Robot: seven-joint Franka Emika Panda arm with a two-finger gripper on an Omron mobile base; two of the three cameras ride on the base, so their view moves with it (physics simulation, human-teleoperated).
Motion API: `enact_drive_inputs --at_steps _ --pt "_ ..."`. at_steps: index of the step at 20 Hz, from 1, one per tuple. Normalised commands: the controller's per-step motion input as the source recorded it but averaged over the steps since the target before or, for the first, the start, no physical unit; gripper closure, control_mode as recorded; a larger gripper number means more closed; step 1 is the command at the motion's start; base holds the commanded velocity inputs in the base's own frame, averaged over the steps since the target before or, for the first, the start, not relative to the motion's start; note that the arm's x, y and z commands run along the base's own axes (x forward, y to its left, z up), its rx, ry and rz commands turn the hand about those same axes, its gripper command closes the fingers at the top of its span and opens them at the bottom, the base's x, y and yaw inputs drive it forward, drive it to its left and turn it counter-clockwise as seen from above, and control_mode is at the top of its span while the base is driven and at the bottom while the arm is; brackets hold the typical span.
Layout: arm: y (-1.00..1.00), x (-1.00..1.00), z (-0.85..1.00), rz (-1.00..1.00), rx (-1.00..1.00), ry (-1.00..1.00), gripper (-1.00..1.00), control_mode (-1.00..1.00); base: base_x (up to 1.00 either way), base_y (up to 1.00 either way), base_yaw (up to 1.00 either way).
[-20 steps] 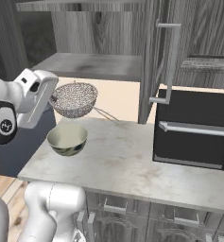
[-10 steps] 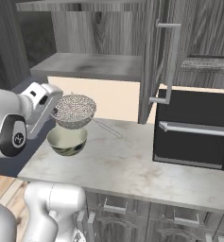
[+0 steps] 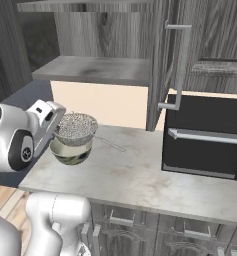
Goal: Open the cabinet and setup a tea strainer by placing it in the bowl upright.
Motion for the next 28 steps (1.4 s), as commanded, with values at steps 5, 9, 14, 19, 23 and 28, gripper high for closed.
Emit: enact_drive_inputs --at_steps 5,9,14,19,23,28 --pt "0.35 0.45 -0.51 0.00 0.00 0.11 1.00 -1.00 0.00 0.00 0.00" --pt "0.30 0.38 -0.43 0.01 0.00 0.01 1.00 -1.00 0.00 0.00 0.00" --pt "0.25 0.38 -0.34 0.01 -0.01 0.01 1.00 -1.00 0.00 0.00 0.00" --pt "0.31 0.37 -0.16 0.00 -0.01 0.00 1.00 -1.00 0.00 0.00 0.00" --pt "0.21 0.25 -0.15 0.00 0.00 0.00 1.00 -1.00 0.00 0.00 0.00" --pt "0.16 0.04 -0.21 0.00 0.00 0.00 1.00 -1.00 0.00 0.00 0.00"
